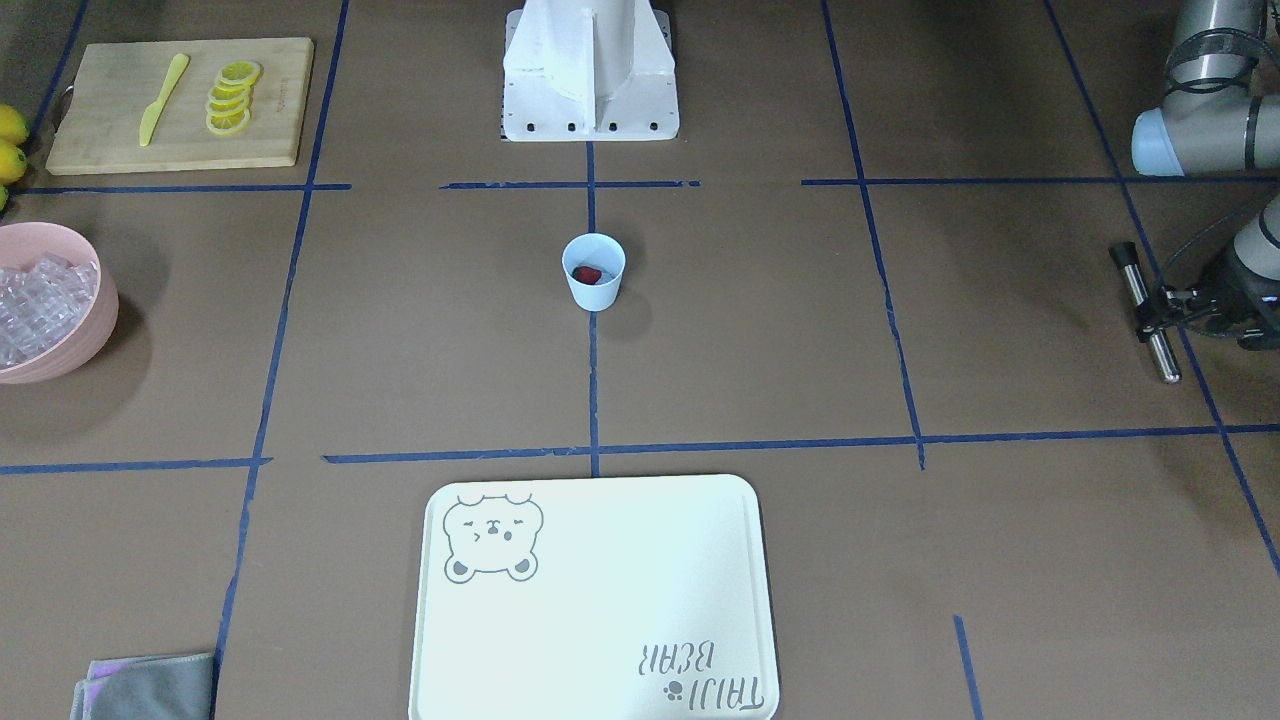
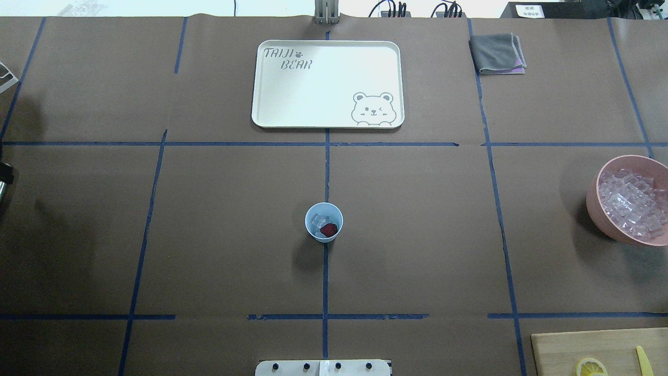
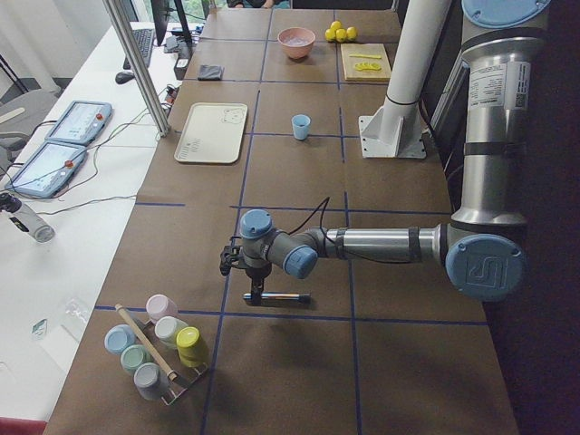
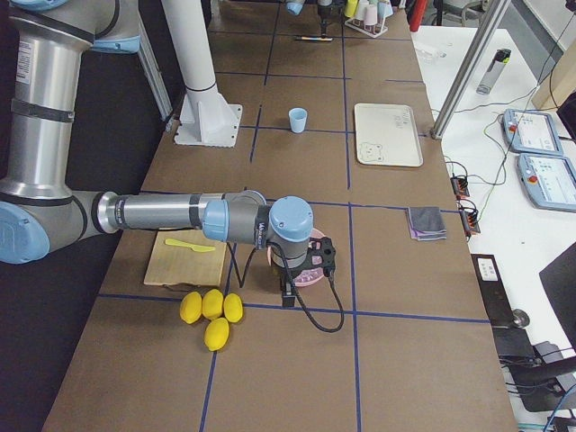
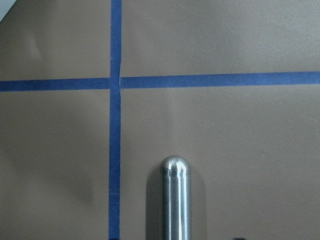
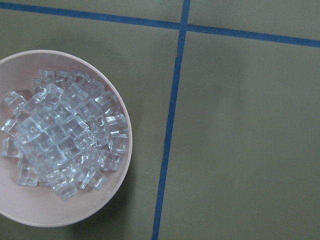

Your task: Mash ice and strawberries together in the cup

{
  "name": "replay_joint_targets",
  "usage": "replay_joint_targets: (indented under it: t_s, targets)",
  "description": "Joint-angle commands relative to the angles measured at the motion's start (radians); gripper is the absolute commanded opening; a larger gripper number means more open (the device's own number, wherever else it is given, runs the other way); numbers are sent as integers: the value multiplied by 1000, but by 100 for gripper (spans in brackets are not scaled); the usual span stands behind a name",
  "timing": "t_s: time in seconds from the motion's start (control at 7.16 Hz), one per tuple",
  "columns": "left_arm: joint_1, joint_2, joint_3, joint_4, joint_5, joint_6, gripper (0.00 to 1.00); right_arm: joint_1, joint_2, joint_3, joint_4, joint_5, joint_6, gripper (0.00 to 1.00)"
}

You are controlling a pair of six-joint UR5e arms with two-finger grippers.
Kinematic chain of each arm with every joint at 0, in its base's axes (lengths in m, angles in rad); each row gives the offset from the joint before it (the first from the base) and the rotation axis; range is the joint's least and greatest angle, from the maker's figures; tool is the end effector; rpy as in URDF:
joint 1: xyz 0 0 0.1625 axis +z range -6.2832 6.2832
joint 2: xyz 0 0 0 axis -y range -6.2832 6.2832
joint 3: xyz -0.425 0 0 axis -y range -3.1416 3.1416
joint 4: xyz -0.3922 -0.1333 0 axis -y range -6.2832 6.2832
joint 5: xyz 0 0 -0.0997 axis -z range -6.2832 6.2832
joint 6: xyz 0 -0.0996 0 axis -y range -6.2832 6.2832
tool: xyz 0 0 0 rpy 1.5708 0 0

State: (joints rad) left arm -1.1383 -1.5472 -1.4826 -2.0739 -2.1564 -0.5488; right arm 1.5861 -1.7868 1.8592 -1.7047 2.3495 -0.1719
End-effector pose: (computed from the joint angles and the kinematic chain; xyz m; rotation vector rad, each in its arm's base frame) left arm 0.1400 -0.4900 0.6698 0.0628 0.6885 0.0029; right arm 0.0694 -0.3942 0.6261 0.0147 -0.7810 -0.1246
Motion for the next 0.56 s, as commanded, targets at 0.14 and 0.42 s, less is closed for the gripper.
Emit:
replay_joint_targets:
  t_s: [0.14,0.42]
  targets:
    - [-87,-2,-24,59,-123,187,100,0,1,0,0,-1,2,99]
    - [-222,-4,-109,305,-131,434,100,0,1,0,0,-1,2,99]
